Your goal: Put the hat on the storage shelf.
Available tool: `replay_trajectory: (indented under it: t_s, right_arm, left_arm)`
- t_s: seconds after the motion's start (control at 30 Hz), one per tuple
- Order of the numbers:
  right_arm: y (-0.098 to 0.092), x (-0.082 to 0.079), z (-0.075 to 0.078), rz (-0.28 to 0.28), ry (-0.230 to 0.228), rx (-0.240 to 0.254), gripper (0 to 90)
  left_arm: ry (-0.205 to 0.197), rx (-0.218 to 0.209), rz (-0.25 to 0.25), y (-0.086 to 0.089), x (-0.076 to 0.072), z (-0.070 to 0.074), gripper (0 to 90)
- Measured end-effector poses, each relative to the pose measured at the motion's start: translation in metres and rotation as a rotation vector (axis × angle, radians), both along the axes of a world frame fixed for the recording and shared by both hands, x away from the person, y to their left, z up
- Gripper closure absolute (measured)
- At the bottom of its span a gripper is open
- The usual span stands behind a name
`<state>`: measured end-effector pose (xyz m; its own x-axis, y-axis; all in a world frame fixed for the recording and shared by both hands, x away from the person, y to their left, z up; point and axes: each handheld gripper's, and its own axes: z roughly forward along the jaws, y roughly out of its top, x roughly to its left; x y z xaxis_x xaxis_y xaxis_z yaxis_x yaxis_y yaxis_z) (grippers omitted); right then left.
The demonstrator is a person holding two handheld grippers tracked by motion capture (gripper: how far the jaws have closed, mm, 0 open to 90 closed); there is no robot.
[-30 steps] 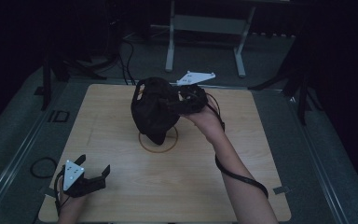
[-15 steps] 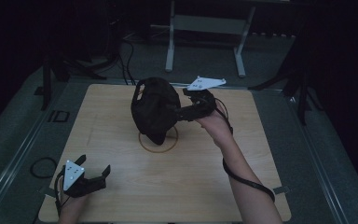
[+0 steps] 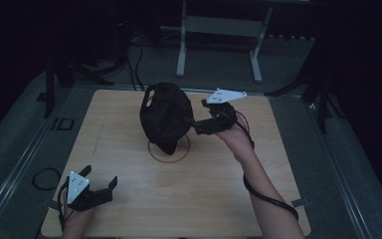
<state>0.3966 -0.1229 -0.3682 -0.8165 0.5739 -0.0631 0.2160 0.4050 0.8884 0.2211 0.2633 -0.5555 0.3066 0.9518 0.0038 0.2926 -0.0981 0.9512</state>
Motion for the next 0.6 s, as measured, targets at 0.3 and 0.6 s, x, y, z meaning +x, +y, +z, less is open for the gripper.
replay_trajectory:
  t_s: [0.3,0.6]
  right_arm:
    - [-0.009,-0.005,-0.013,-0.005,0.013,-0.001,13.6]
    - [-0.015,-0.012,-0.028,-0.005,0.025,-0.003,13.7]
  left_arm:
    - [-0.004,-0.001,0.002,0.000,-0.001,0.001,2.4]
    - [-0.003,0.001,0.004,0.001,0.000,0.001,2.4]
